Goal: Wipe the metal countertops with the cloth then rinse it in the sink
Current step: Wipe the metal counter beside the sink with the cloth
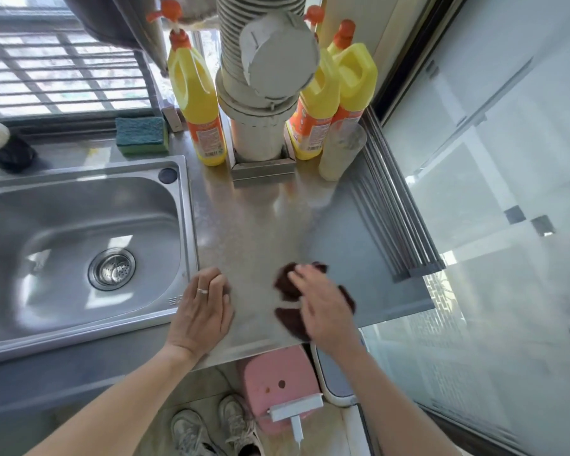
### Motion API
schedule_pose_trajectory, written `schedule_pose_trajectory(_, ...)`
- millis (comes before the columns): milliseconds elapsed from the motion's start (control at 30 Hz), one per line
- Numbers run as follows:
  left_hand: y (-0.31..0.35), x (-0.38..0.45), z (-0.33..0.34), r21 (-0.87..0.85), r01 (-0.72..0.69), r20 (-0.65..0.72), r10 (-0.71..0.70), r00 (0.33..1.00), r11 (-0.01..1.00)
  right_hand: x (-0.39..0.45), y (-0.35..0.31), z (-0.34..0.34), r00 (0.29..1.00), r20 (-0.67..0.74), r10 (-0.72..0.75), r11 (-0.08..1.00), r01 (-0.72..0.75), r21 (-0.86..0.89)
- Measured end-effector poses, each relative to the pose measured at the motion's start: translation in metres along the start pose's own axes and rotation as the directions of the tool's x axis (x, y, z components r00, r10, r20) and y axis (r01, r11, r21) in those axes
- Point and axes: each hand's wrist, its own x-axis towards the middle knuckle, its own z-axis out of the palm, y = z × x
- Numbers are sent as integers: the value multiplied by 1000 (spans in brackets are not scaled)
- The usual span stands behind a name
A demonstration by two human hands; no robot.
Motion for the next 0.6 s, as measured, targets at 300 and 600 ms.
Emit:
schedule_pose_trajectory(300, -2, 1, 4, 22, 77, 35, -77, 996, 997, 23, 31, -23, 790, -337, 513, 835, -550, -20)
schedule_pose_trajectory(600, -2, 1, 5, 2, 82, 29, -82, 996, 997, 53, 46, -70, 747, -256, 614, 786, -609, 109)
